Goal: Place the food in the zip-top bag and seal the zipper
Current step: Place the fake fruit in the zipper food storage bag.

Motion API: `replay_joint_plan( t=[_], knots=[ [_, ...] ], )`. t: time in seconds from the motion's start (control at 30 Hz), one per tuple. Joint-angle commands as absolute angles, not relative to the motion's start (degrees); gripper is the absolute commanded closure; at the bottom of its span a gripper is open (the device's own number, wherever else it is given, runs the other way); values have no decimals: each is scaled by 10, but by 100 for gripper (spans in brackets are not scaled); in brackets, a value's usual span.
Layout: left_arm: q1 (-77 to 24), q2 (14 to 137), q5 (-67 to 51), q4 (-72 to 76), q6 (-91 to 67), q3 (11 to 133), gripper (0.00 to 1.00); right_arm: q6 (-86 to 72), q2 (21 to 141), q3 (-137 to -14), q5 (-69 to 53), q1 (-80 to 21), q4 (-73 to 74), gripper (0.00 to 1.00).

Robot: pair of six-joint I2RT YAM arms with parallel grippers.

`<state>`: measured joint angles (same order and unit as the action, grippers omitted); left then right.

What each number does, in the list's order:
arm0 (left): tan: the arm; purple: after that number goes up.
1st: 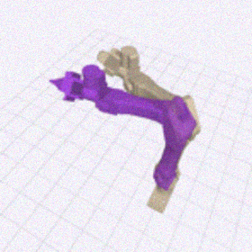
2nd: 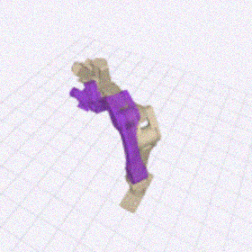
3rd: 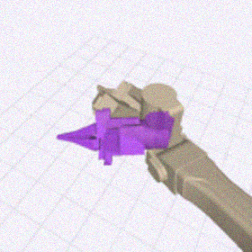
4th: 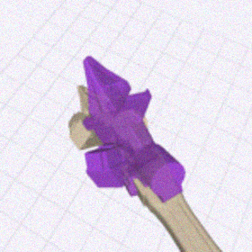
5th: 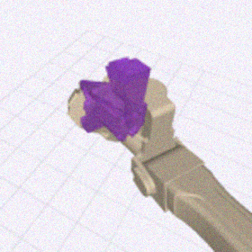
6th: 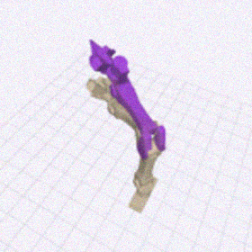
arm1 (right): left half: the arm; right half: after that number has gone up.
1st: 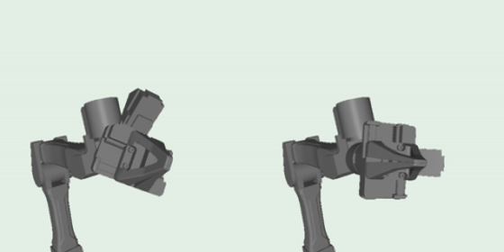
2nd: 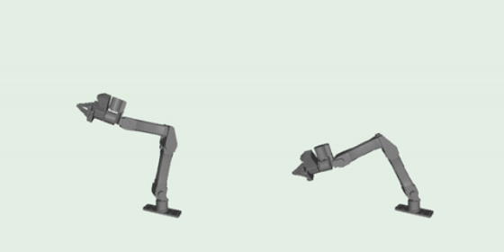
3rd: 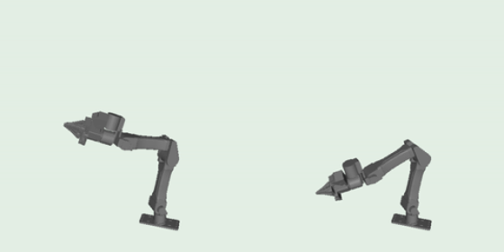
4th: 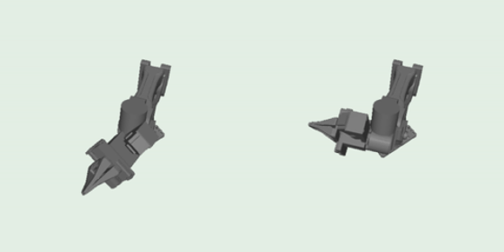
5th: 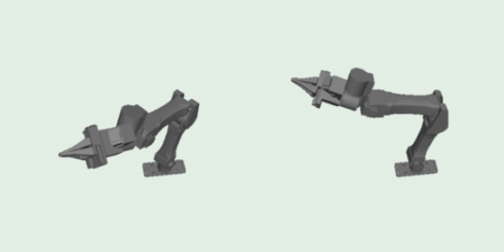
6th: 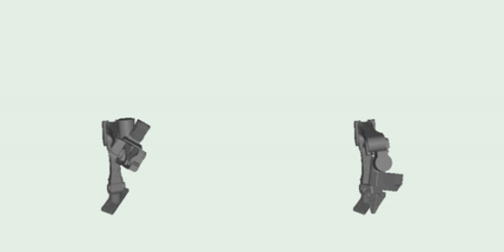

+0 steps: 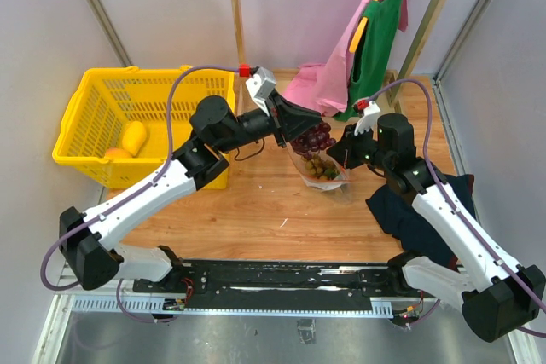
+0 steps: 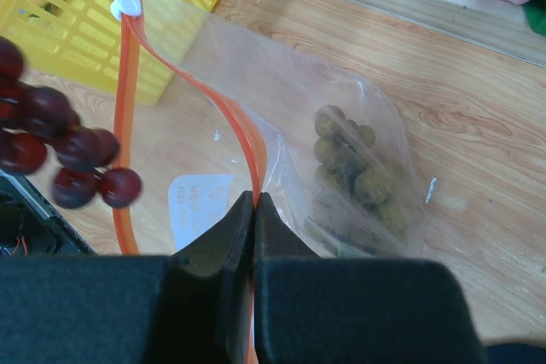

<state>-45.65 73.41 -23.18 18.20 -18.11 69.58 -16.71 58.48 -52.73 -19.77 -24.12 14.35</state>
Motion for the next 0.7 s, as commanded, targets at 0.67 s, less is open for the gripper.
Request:
replay_joint_plan(
  t=[0.67],
  knots=[
    [-464,767,-225,197,-29,556,99,-172,577,-525,-217,-245,128,99]
  ],
)
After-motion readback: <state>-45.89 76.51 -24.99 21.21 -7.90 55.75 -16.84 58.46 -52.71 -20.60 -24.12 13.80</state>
